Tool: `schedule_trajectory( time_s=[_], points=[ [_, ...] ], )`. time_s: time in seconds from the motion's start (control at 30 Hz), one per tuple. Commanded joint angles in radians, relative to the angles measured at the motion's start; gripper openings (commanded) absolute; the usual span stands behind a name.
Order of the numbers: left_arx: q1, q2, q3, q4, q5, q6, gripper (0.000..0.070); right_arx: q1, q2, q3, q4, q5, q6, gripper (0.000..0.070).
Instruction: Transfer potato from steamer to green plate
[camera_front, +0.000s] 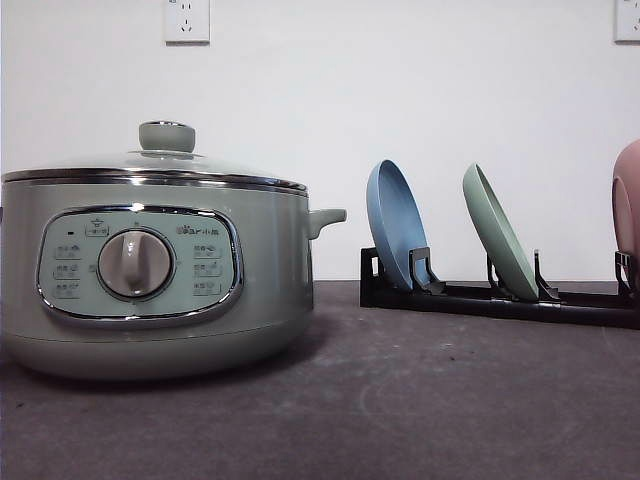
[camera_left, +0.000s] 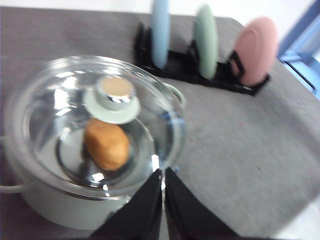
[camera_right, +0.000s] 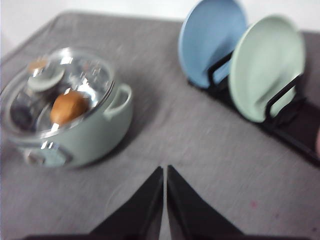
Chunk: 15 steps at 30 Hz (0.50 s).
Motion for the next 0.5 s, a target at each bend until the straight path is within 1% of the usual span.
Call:
schedule_trajectory(
  time_s=[0.0,0.13,0.17,0.2,0.23,0.27,0.33,0.37,0.4,0.43,0.47],
  points=[
    [-0.01,0.006,0.026,0.005,0.007,0.027,0.0001,0.016,0.01,0.019,-0.012,-0.004,-0.032,0.0],
    [-0.017,0.005,0.029,0.011,0.007,0.027,0.0002,0.039,0.011,0.019,-0.024,0.0,-0.038,0.0],
    [-0.017,0.005,0.029,0.01,0.007,0.027,0.0014,0.041,0.011,0.019,-0.023,0.002,-0.038,0.0],
    [-0.017,0.005,0.029,0.01,0.007,0.026,0.0052,0.042,0.01,0.019,-0.023,0.008,-0.038,0.0008],
    [-0.017,0.005,0.029,0.009,0.007,0.026,0.0104,0.042,0.009,0.019,-0.024,0.008,-0.038,0.0047],
    [-0.017,0.005,0.029,0.009,0.007,0.026,0.0176,0.042,0.009,0.019,-0.024,0.008,-0.038,0.0121],
    [-0.017,0.005,0.029,0.009,0.007,0.021,0.036,0.042,0.009,0.018,-0.024,0.008,-0.036,0.0341],
    [-0.017,0.005,0.029,0.009,0.007,0.015,0.0473,0.042,0.009,0.019,-0.024,0.008,-0.032,0.0442],
    [-0.017,0.005,0.029,0.009,0.007,0.011,0.056,0.042,0.009,0.018,-0.023,0.008,-0.023,0.0519],
    [-0.017,0.005,0.029,0.009,0.007,0.011,0.0613,0.042,0.01,0.019,-0.023,0.008,-0.019,0.055],
    [-0.017,0.005,0.029,0.009,0.007,0.011,0.064,0.042,0.009,0.019,-0.023,0.008,-0.019,0.055]
  ],
)
